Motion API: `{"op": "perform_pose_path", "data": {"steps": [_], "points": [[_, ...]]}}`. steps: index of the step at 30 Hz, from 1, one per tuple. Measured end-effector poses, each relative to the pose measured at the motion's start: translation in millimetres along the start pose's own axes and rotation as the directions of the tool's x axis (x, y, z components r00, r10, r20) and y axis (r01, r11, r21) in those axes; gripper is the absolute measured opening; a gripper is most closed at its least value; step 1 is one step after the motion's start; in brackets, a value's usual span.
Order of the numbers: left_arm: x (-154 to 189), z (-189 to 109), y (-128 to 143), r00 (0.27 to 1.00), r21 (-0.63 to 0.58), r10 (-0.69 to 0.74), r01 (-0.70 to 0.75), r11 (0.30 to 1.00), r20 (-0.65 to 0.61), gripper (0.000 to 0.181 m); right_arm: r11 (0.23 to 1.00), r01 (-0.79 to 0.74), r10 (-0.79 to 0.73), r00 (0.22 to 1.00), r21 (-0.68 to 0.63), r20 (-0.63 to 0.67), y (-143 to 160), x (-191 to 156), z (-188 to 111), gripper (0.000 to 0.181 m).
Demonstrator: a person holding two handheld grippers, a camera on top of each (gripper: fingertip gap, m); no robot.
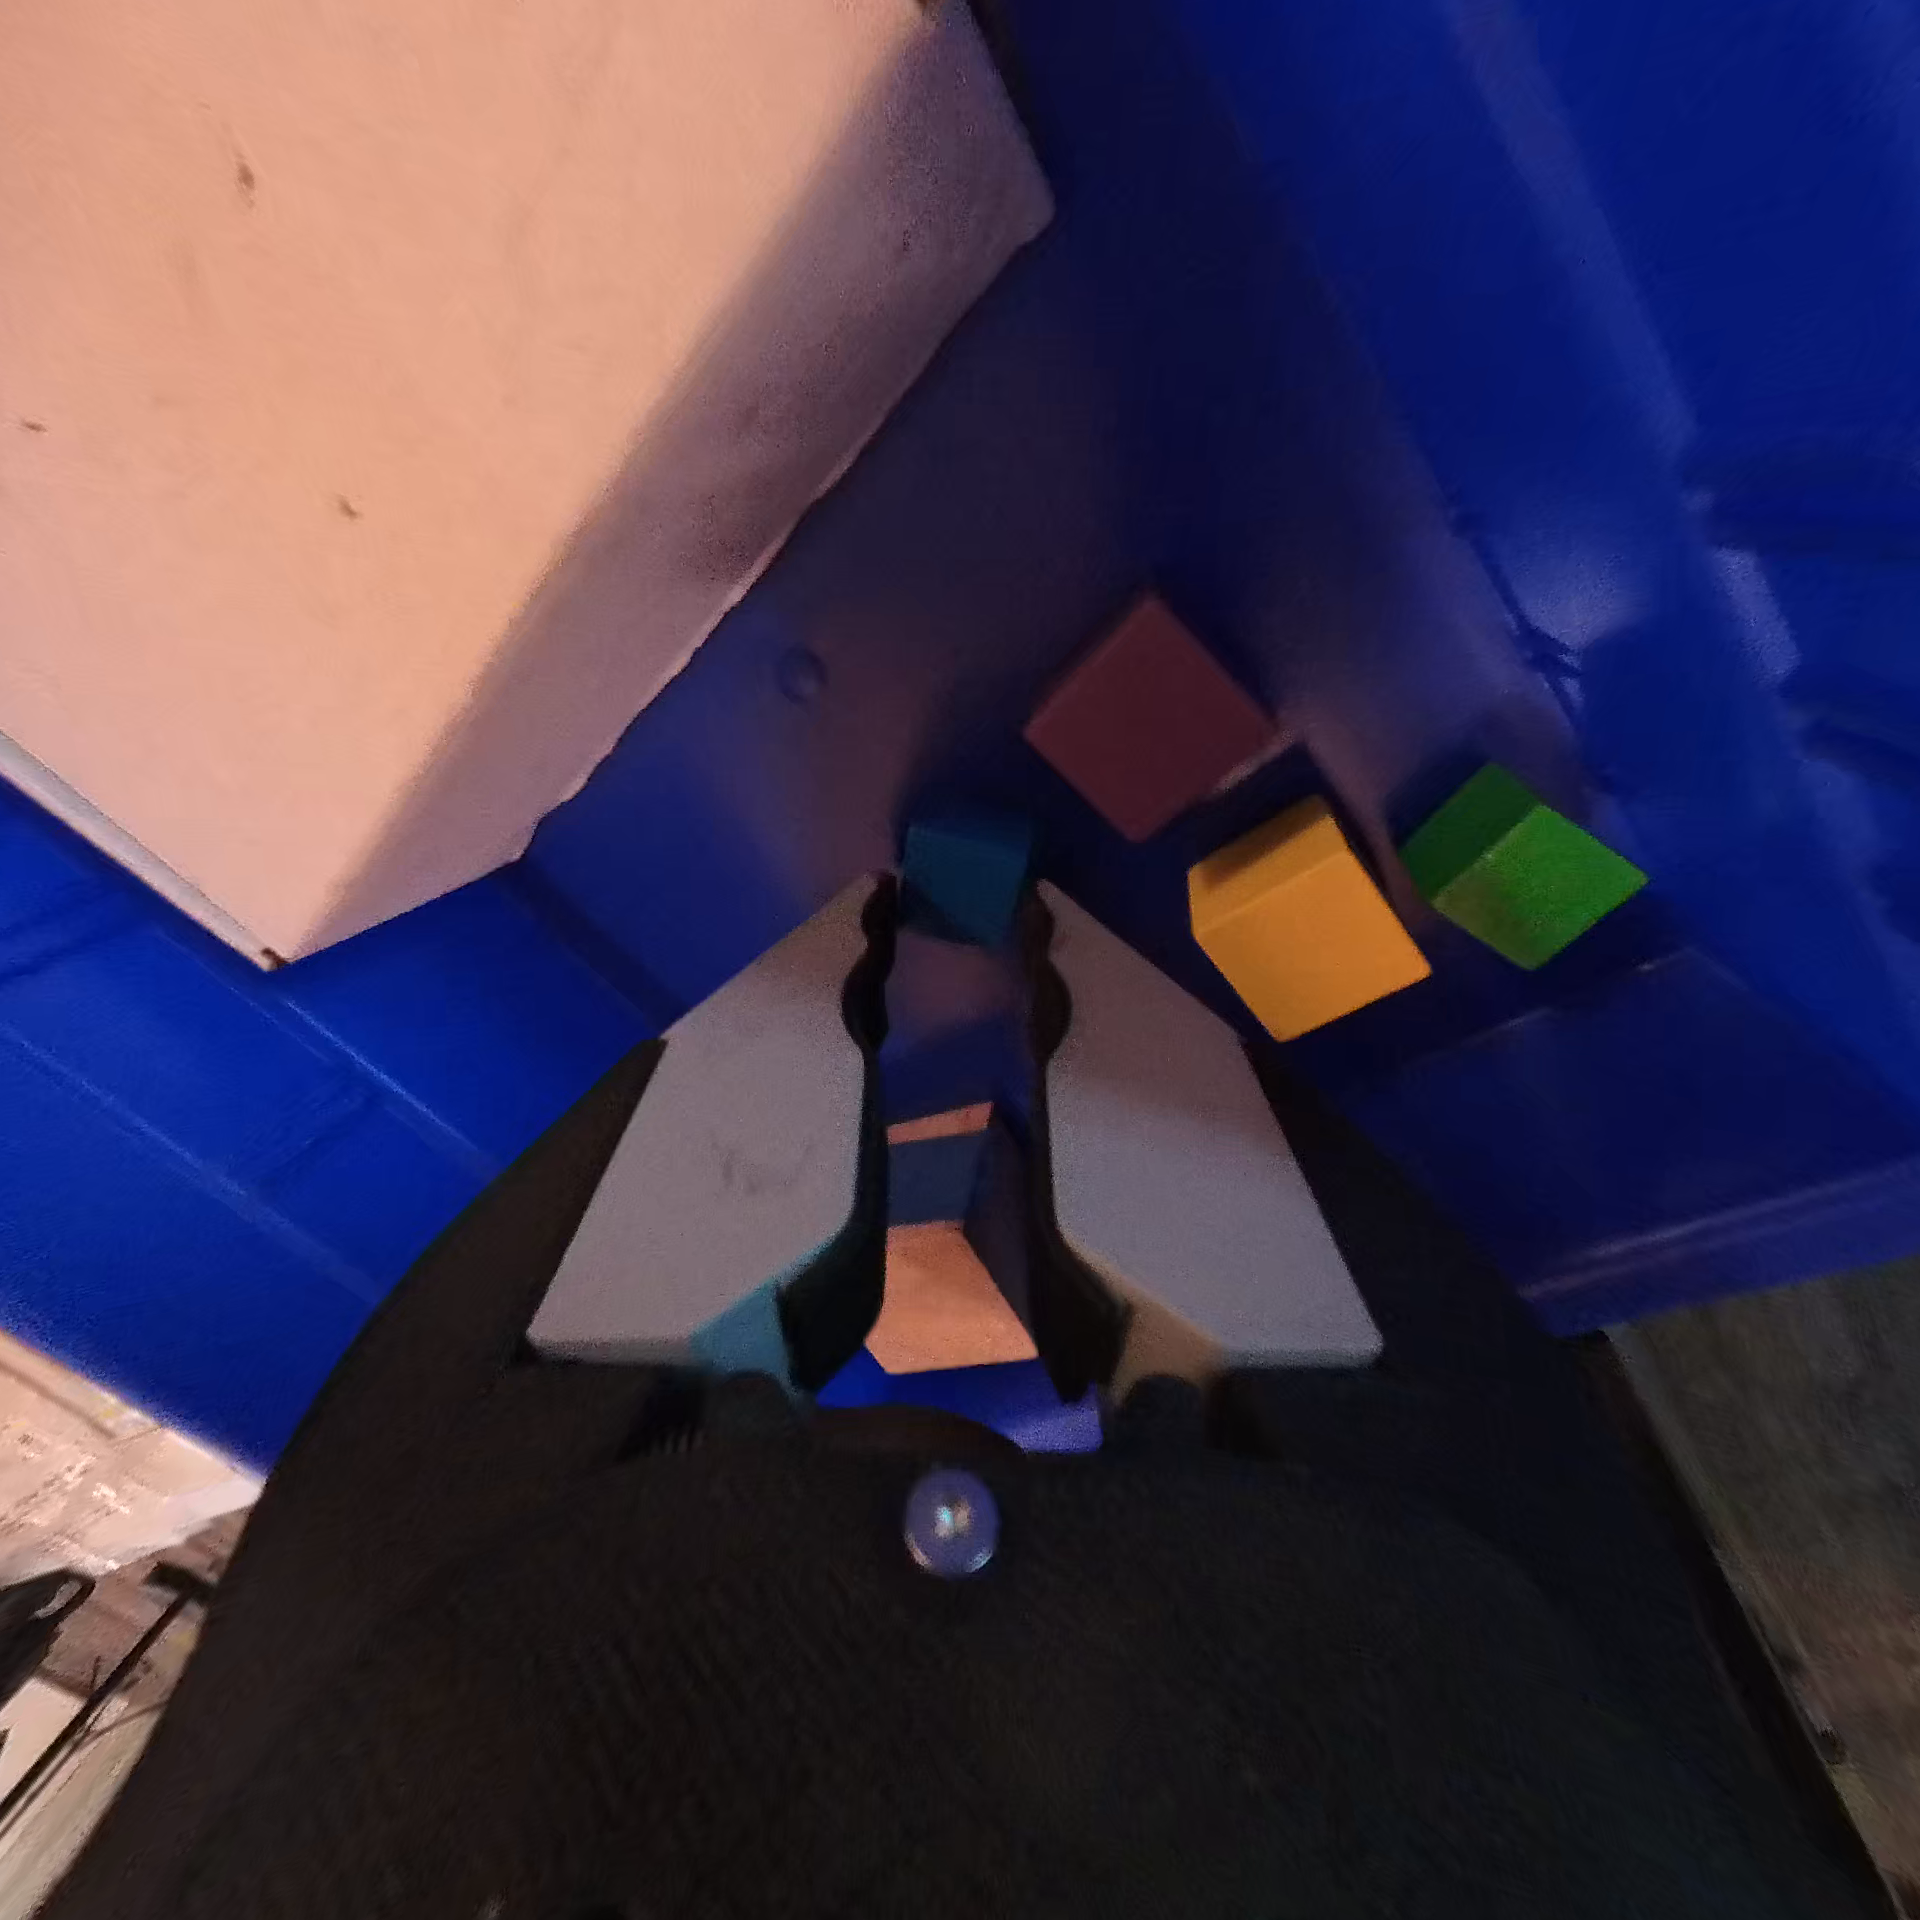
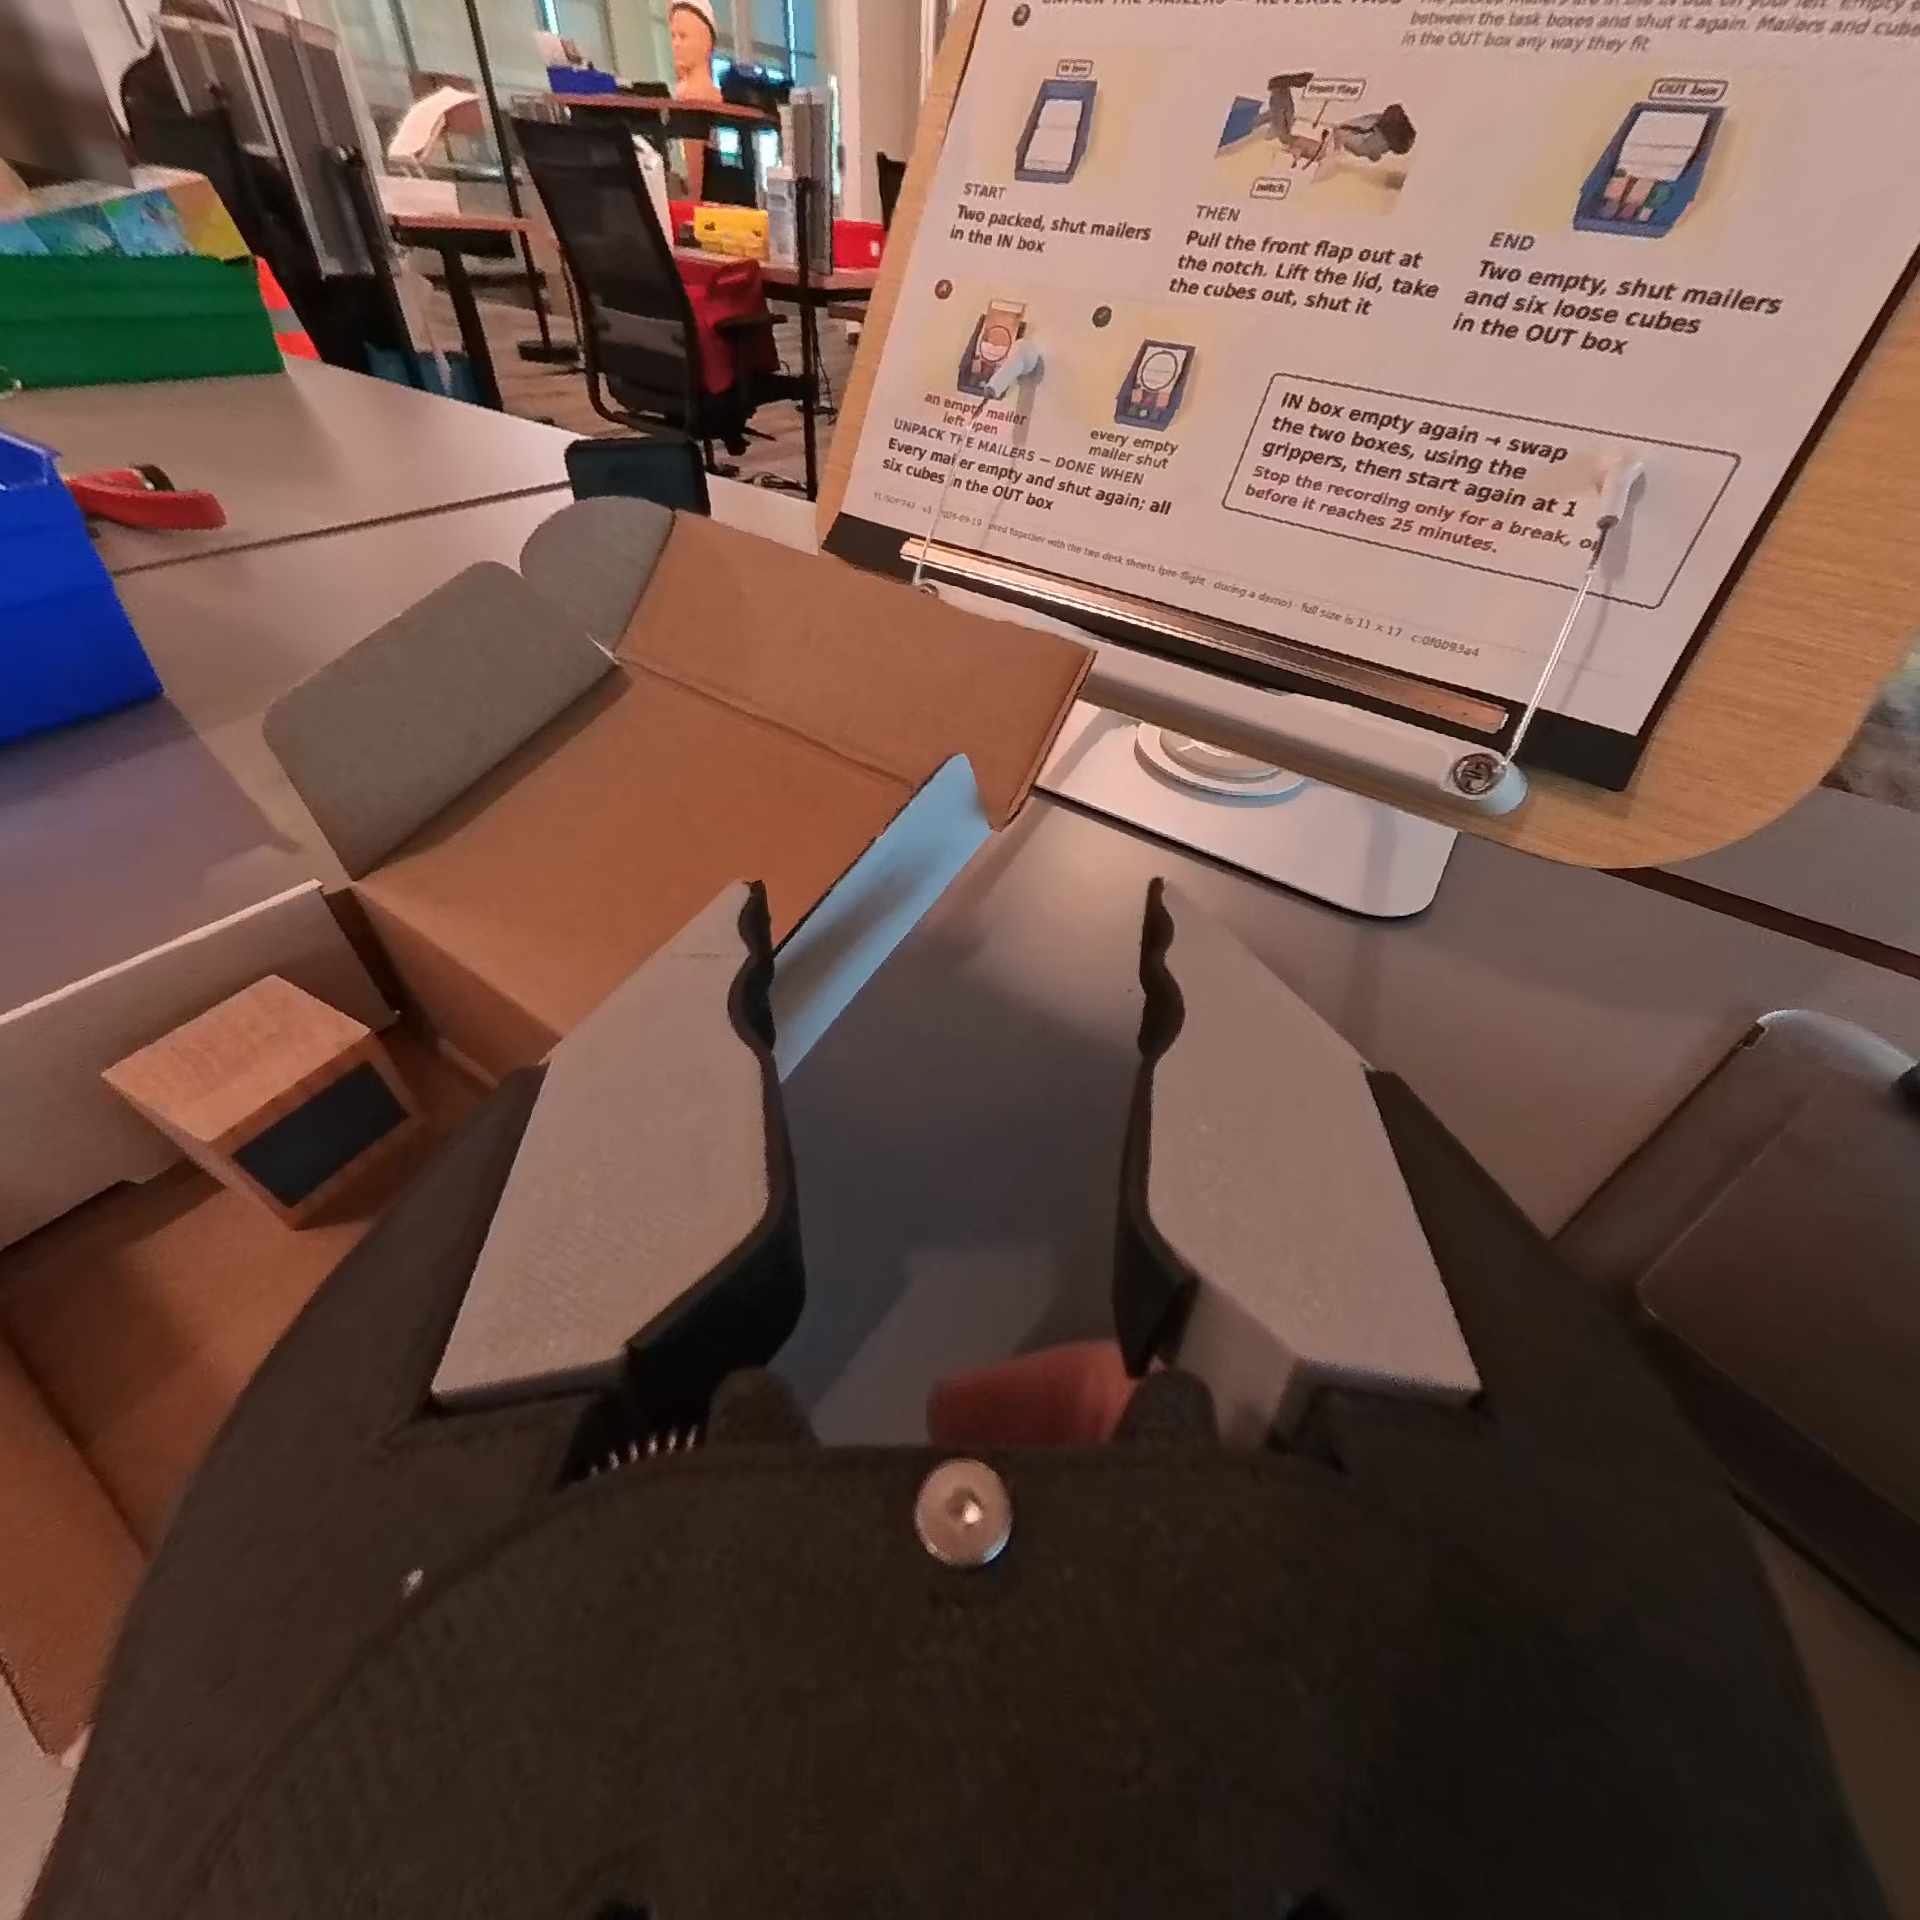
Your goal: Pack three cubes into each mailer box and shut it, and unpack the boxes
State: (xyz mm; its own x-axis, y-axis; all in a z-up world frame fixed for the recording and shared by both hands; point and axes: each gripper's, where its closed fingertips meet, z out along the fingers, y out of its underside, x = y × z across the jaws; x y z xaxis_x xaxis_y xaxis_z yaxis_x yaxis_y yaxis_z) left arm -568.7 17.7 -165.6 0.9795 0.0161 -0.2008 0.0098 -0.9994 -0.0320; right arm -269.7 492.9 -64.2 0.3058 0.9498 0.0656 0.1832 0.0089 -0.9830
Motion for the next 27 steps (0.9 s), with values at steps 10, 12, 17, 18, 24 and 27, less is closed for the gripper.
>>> {"op": "perform_pose_path", "data": {"steps": [10, 12, 17, 18, 24, 27], "points": [[-25, -75, -29, 0.973, 0.238, -0.026, -0.030, 0.971, 0.230, 0.021, 1.000, -0.006, 0.006, 1.000, 0.006, -0.019, 0, 5, 0, 0.068], [-23, -111, -54, 0.952, 0.346, -0.061, -0.049, 0.937, 0.300, 0.020, 1.000, -0.008, 0.008, 1.000, 0.013, -0.025, -2, 7, -1, 0.067], [70, -179, -150, 0.945, 0.554, 0.111, -0.274, 0.786, 0.308, 0.020, 0.999, -0.031, 0.032, 0.999, 0.025, -0.041, -3, 12, -1, 0.067], [96, -185, -171, 0.932, 0.566, 0.180, -0.336, 0.753, 0.314, 0.020, 0.999, -0.033, 0.034, 0.998, 0.029, -0.043, -4, 14, -2, 0.067], [222, -159, -278, 0.794, 0.479, 0.540, -0.602, 0.639, 0.279, 0.020, 0.996, -0.063, 0.067, 0.996, 0.067, -0.053, -10, 23, -8, 0.064], [260, -123, -312, 0.757, 0.405, 0.630, -0.637, 0.656, 0.170, 0.020, 0.994, -0.076, 0.080, 0.995, 0.074, -0.053, -12, 27, -10, 0.065]]}}
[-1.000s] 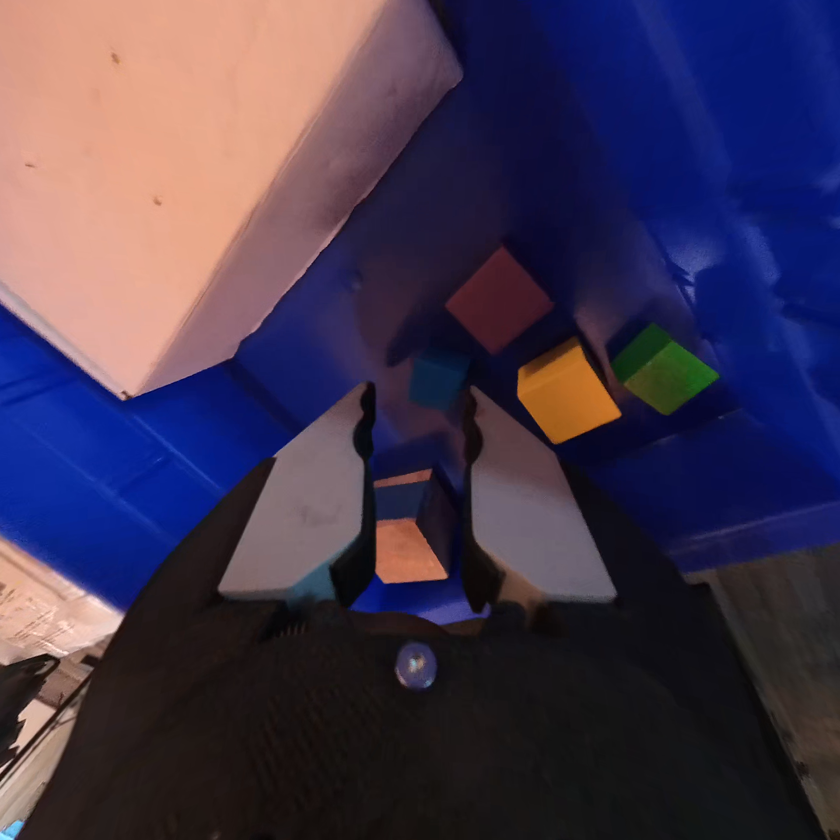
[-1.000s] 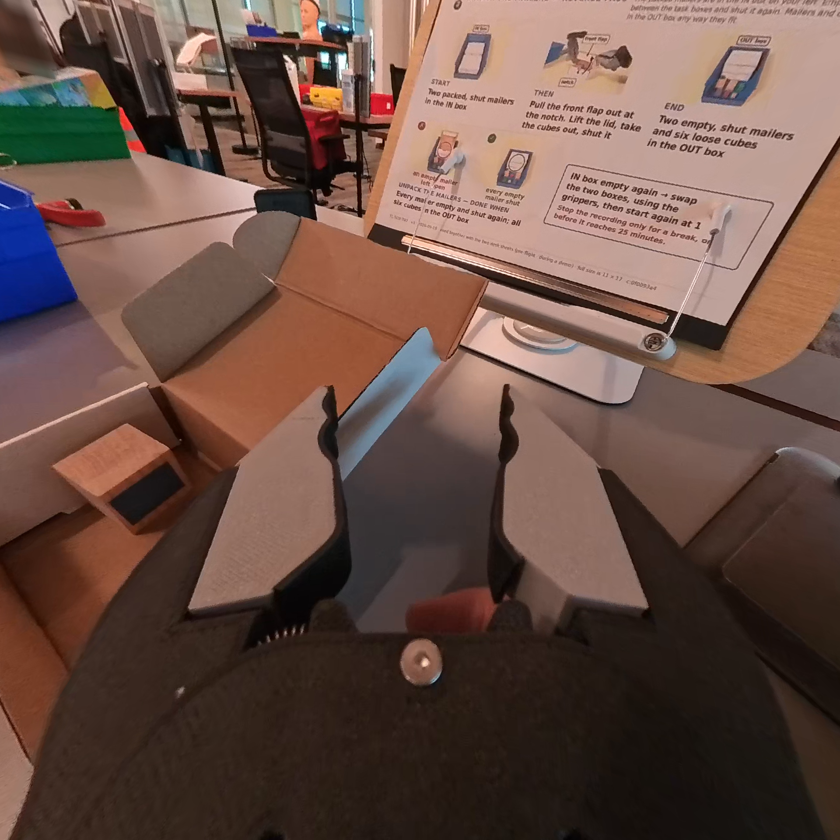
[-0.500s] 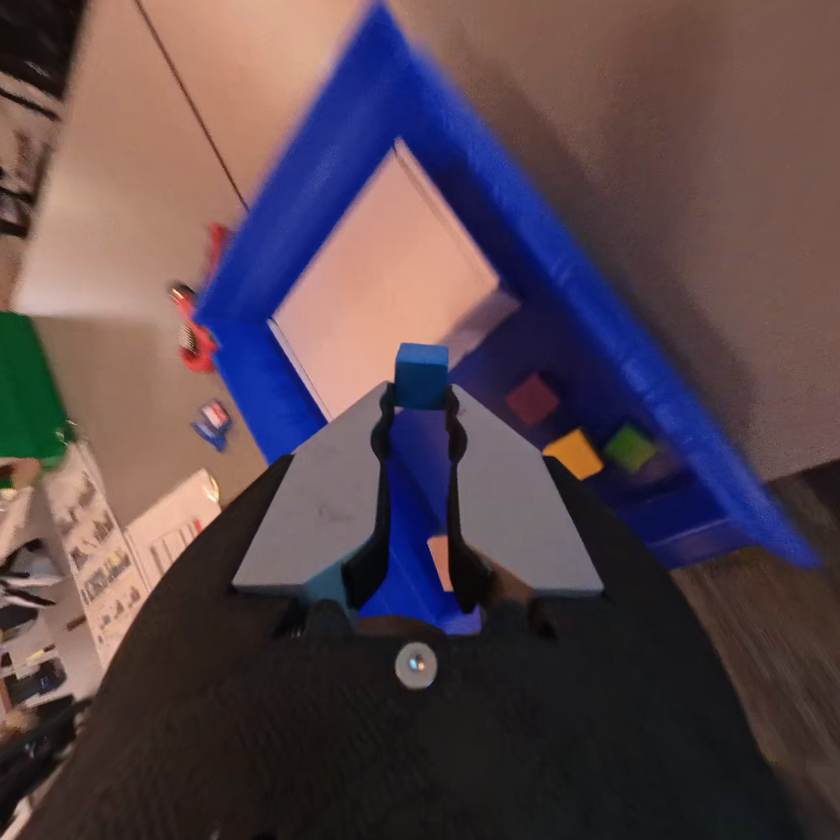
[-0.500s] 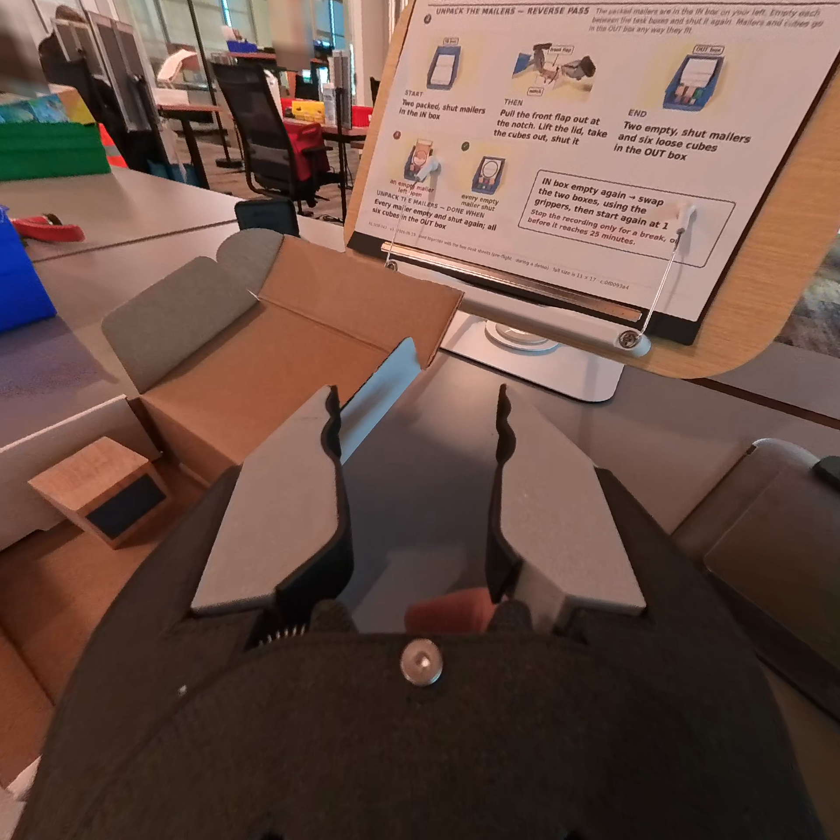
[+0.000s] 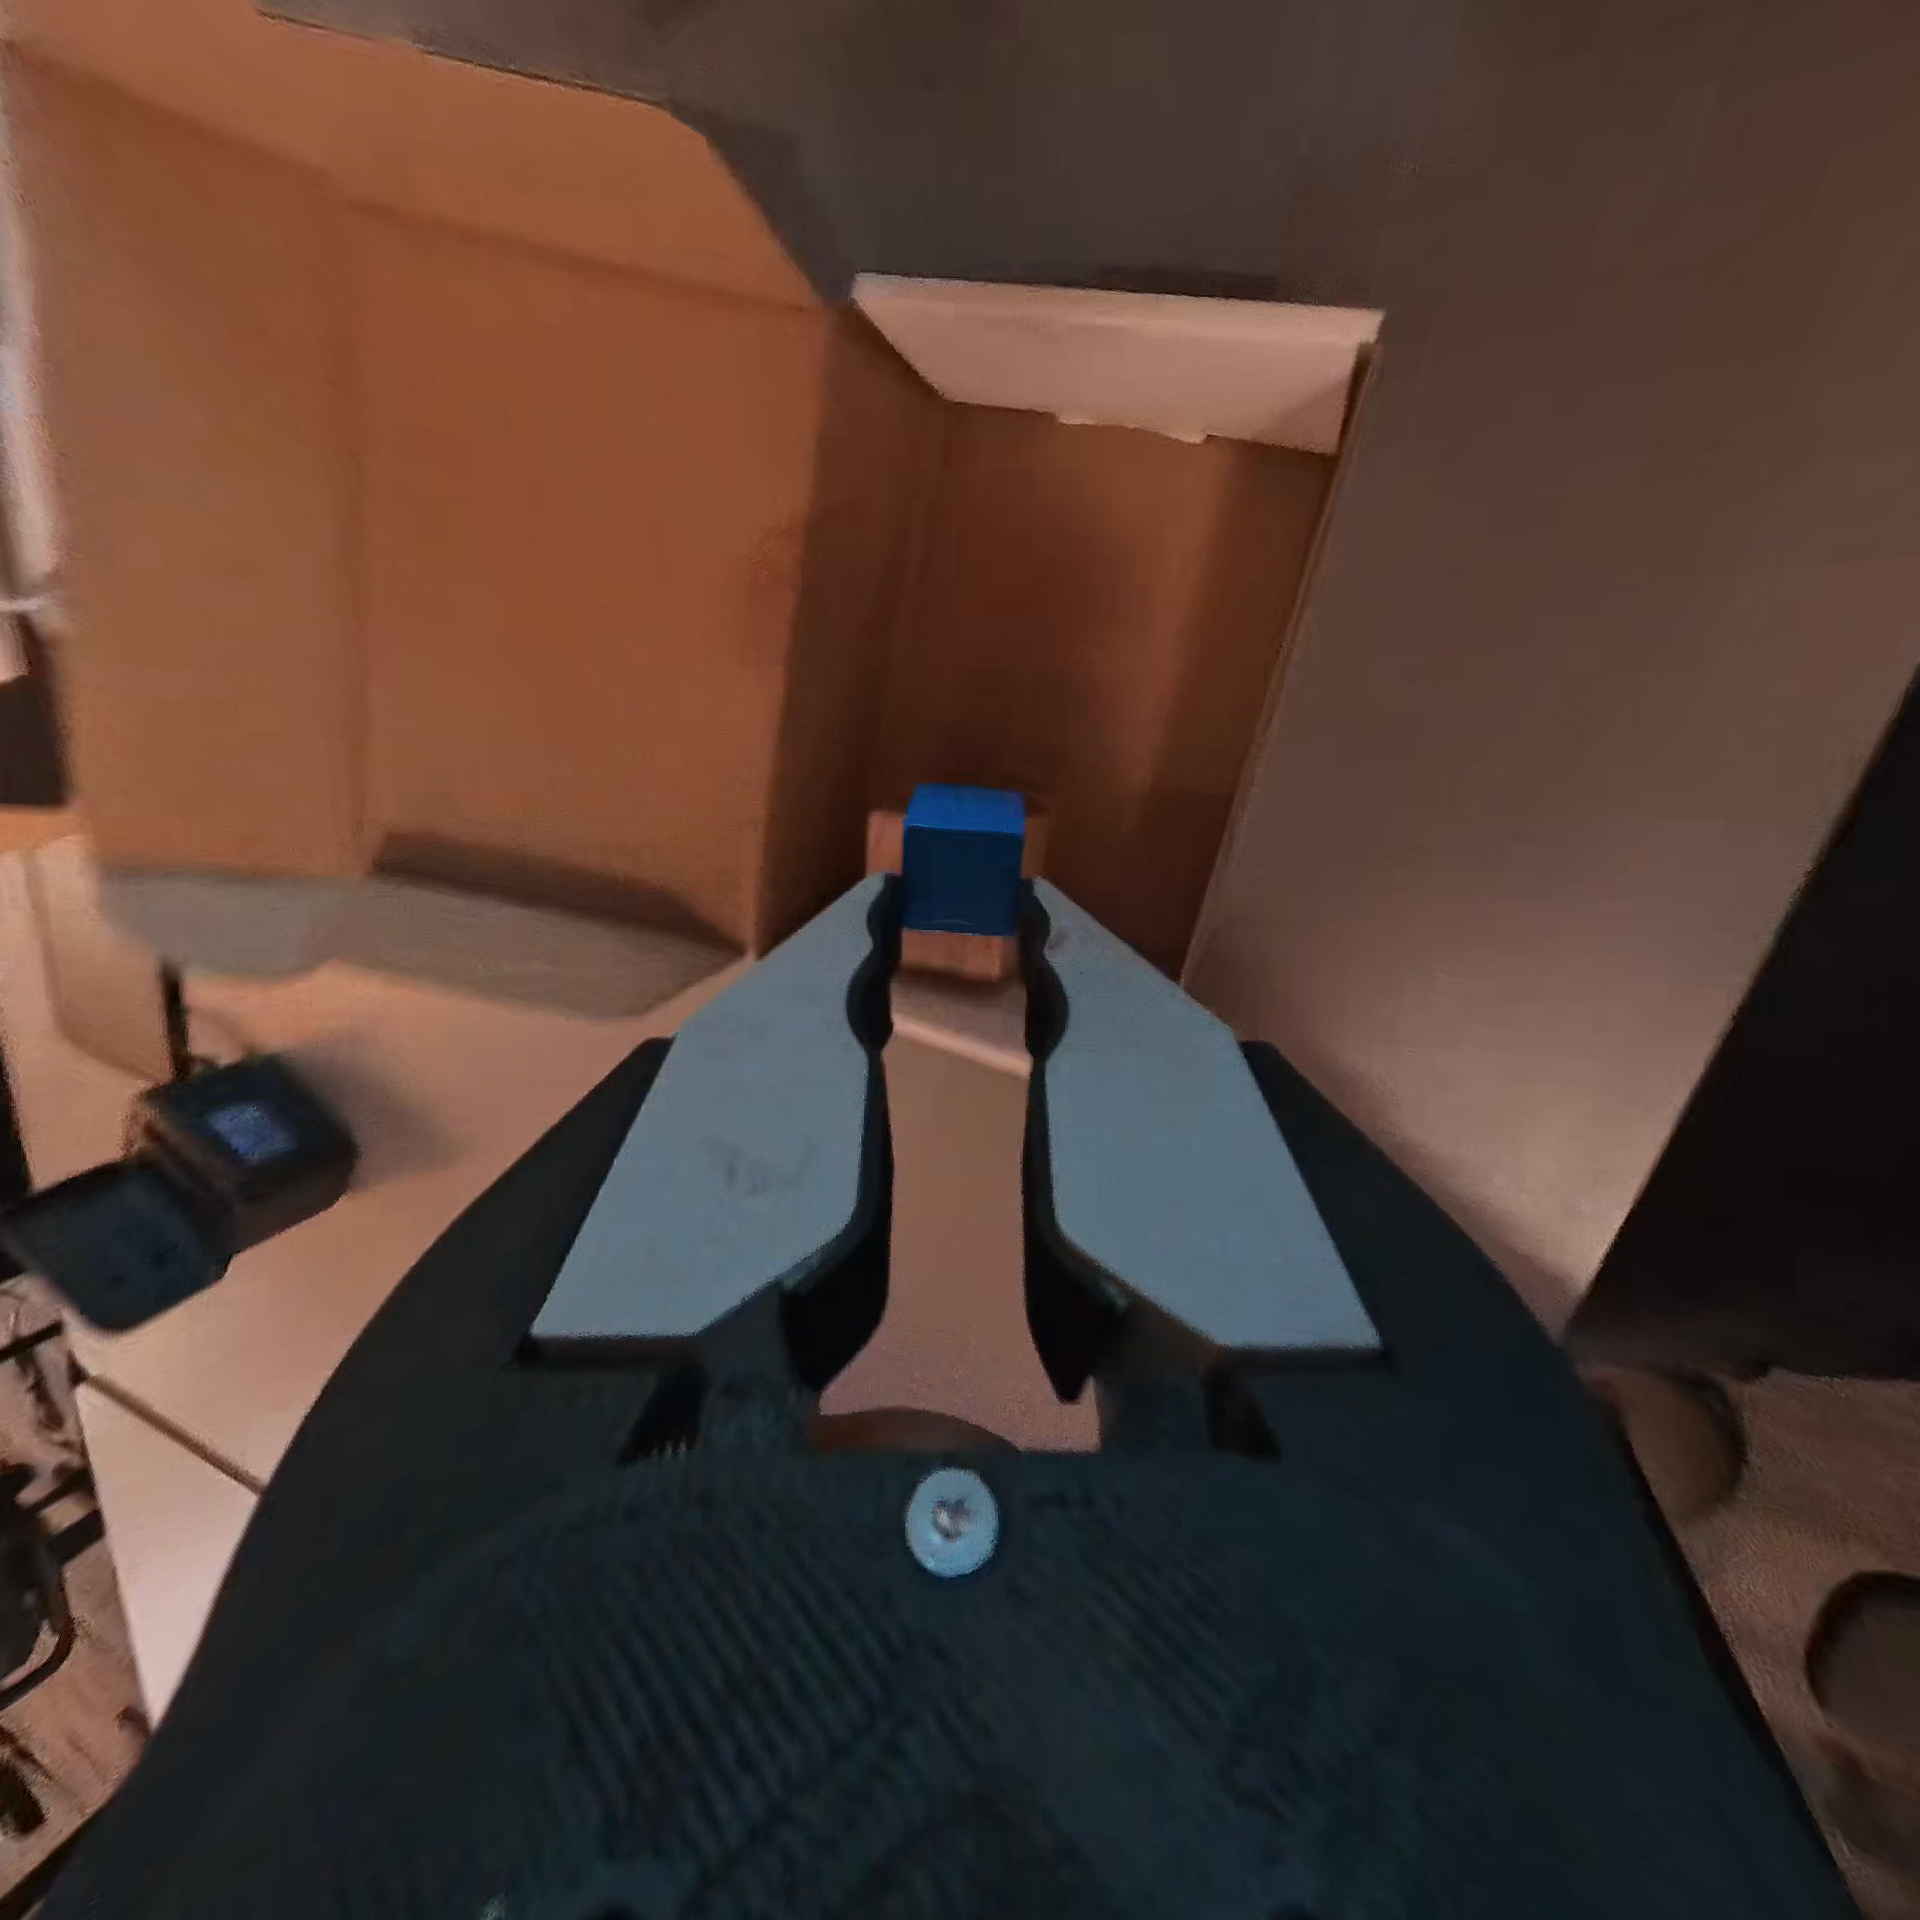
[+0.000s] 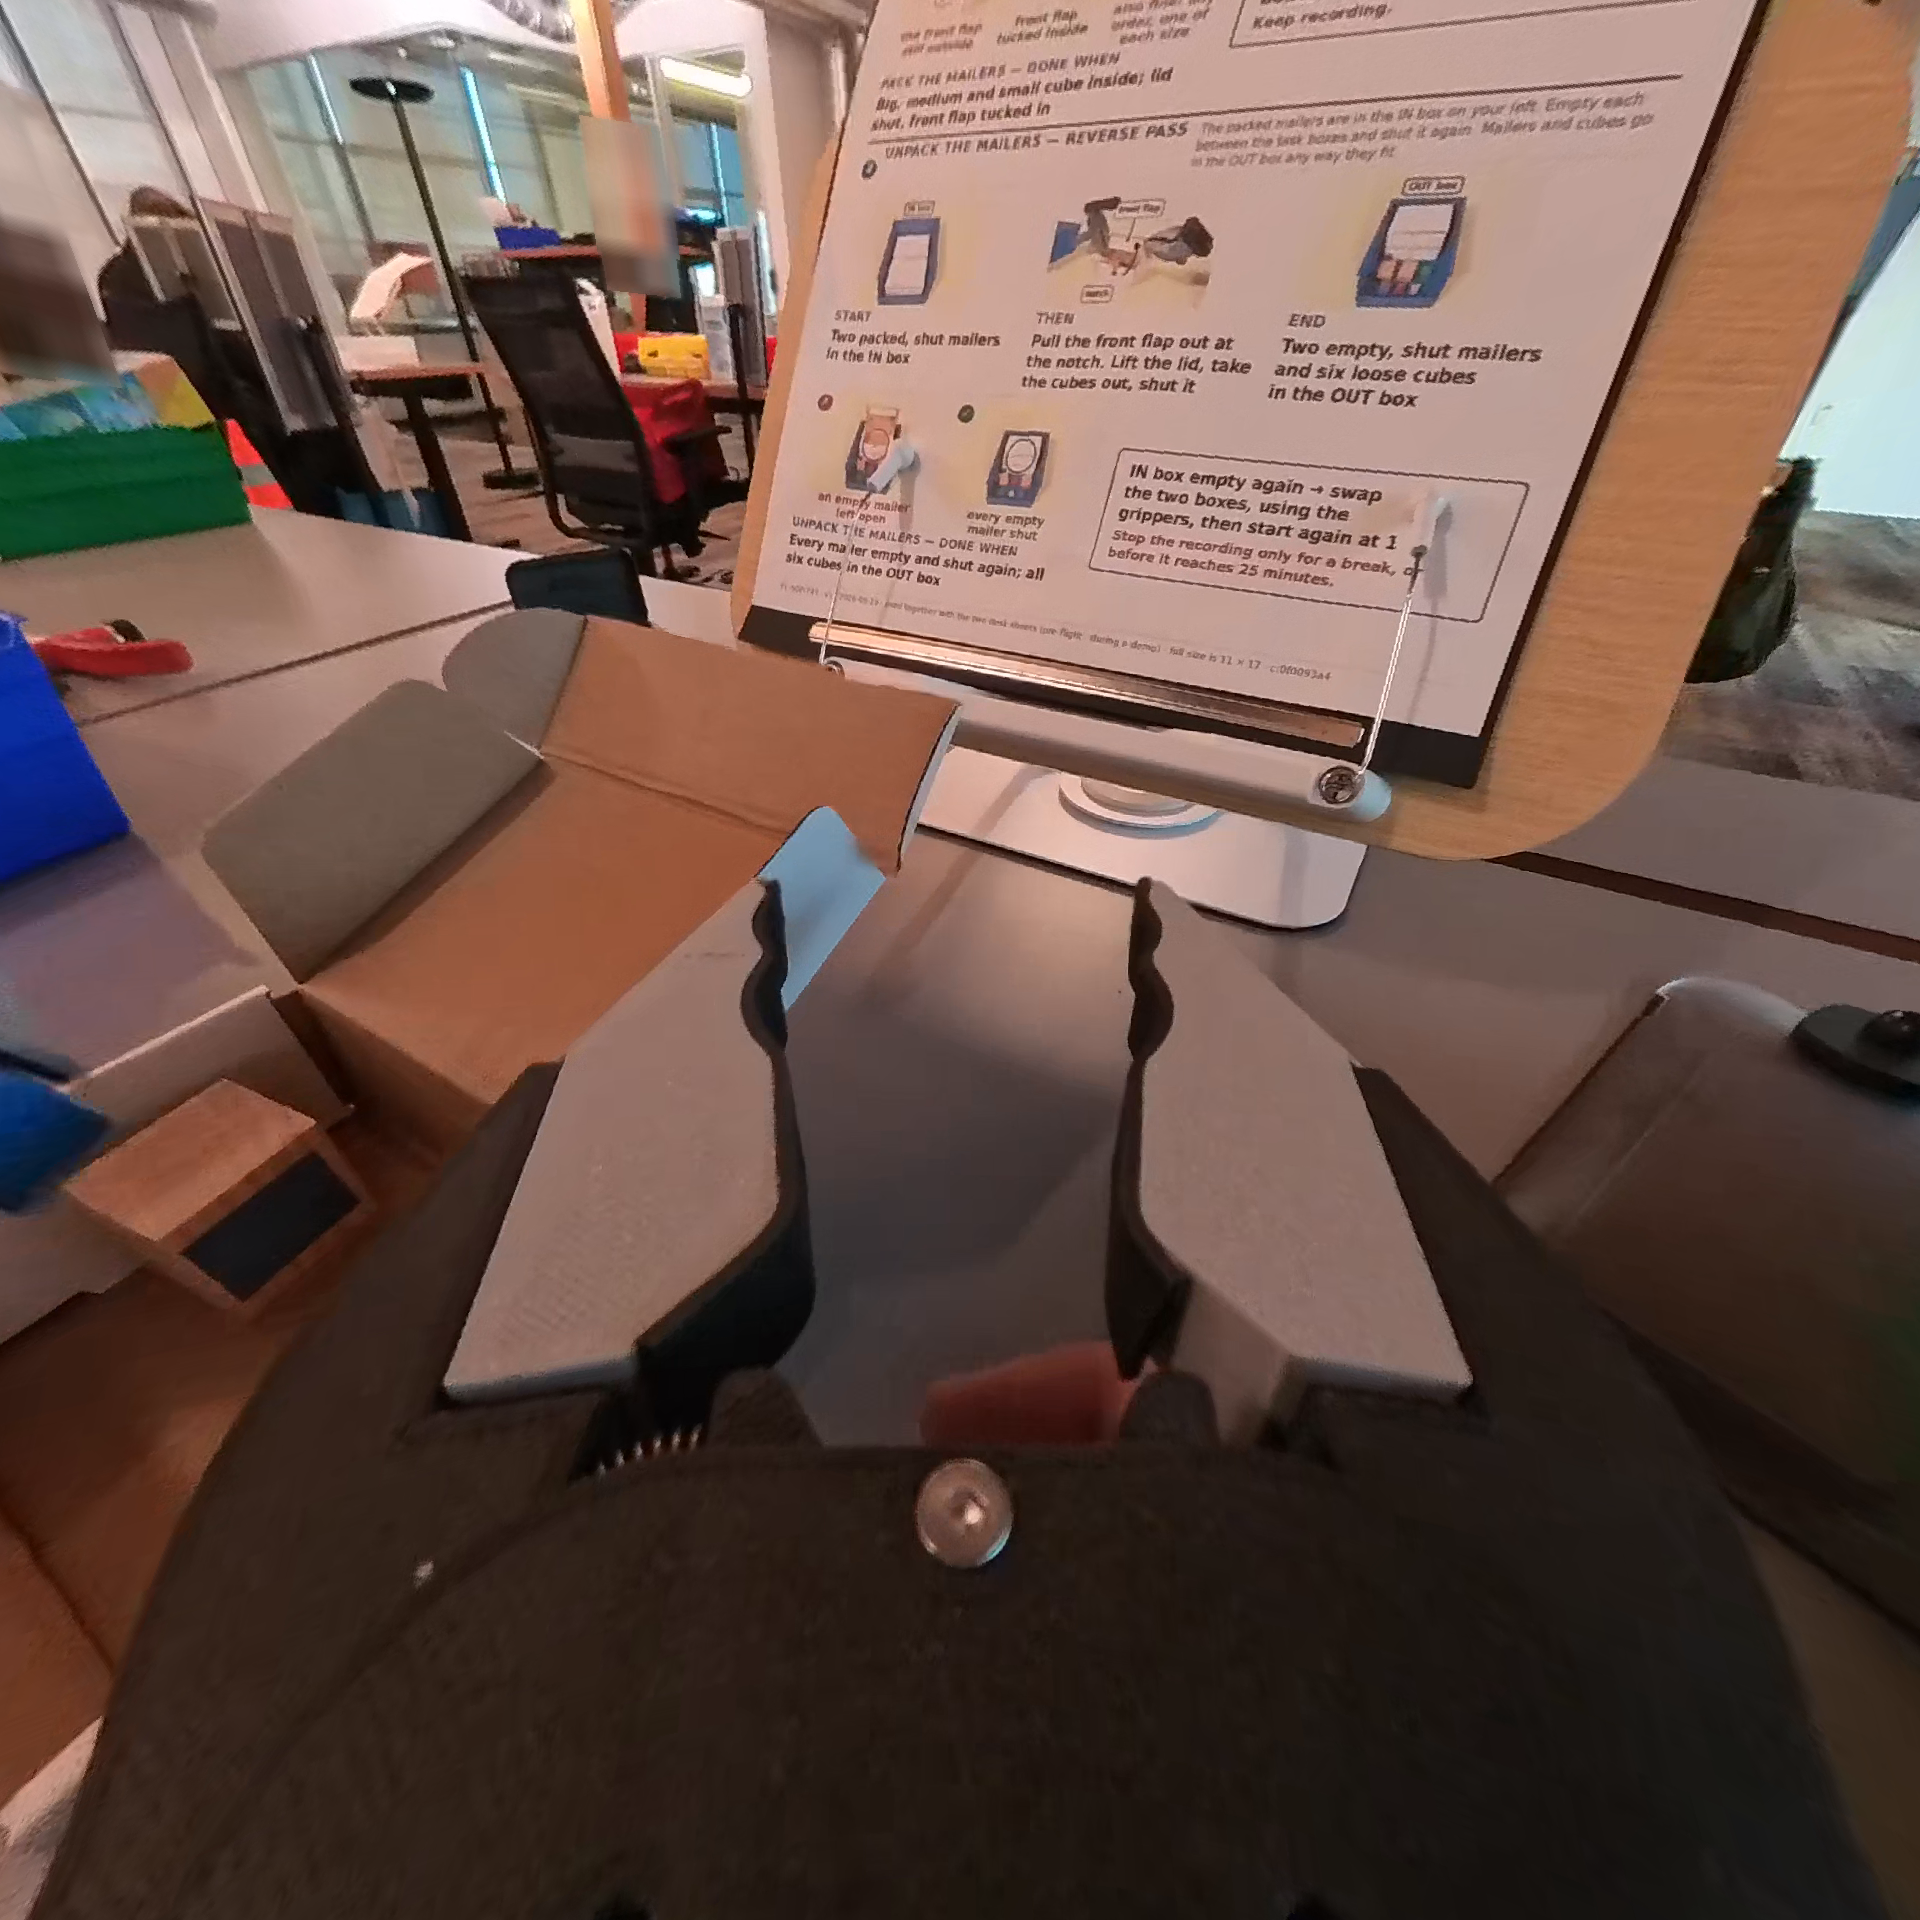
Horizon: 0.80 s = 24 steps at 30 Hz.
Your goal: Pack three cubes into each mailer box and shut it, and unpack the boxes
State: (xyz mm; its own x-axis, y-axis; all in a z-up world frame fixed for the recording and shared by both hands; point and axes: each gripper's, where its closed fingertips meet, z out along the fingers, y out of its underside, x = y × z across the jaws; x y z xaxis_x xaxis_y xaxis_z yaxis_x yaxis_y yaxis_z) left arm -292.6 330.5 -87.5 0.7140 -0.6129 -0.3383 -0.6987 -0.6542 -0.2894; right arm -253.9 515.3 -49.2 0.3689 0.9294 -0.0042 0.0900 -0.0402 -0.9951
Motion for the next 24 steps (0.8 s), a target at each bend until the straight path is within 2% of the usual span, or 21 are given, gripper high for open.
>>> {"op": "perform_pose_path", "data": {"steps": [3, 8, 9, 11, 12, 16, 19, 21, 24], "points": [[-3, 36, -2, 0.998, -0.128, 0.047, -0.051, 0.991, -0.032, 0.021, 1.000, -0.011, 0.011, 1.000, 0.015, 0.007, -4, 2, -2, 0.065], [-3, 61, -8, 0.997, -0.153, 0.015, -0.027, 0.988, -0.081, 0.020, 0.999, -0.038, 0.037, 0.999, 0.035, 0.014, -10, 5, -5, 0.065], [-4, 64, -5, 0.997, -0.167, 0.016, -0.029, 0.986, -0.075, 0.024, 0.998, -0.045, 0.044, 0.999, 0.038, 0.017, -11, 6, -6, 0.066], [-9, 65, 1, 0.999, -0.180, 0.005, -0.012, 0.984, -0.038, 0.048, 0.998, -0.050, 0.049, 0.999, 0.045, 0.018, -13, 6, -7, 0.065], [-9, 62, 2, 0.999, -0.171, -0.003, -0.002, 0.985, -0.032, 0.053, 0.998, -0.049, 0.049, 0.999, 0.047, 0.016, -13, 6, -7, 0.065], [-10, 32, 6, 0.999, -0.095, -0.047, 0.046, 0.994, -0.004, 0.056, 0.998, -0.042, 0.041, 0.999, 0.040, 0.009, -12, 7, -7, 0.065], [-8, -14, 14, 0.995, 0.012, -0.091, 0.091, 0.996, 0.036, 0.055, 0.999, -0.037, 0.037, 0.999, 0.029, -0.002, -8, 10, -6, 0.065], [-9, -51, 30, 0.987, 0.078, -0.136, 0.129, 0.989, 0.087, 0.053, 0.999, -0.035, 0.035, 0.999, 0.025, -0.008, -7, 12, -5, 0.065], [-6, -102, 75, 0.966, 0.119, -0.205, 0.187, 0.975, 0.161, 0.053, 1.000, -0.026, 0.026, 0.999, 0.016, -0.023, -4, 15, -4, 0.065]]}}
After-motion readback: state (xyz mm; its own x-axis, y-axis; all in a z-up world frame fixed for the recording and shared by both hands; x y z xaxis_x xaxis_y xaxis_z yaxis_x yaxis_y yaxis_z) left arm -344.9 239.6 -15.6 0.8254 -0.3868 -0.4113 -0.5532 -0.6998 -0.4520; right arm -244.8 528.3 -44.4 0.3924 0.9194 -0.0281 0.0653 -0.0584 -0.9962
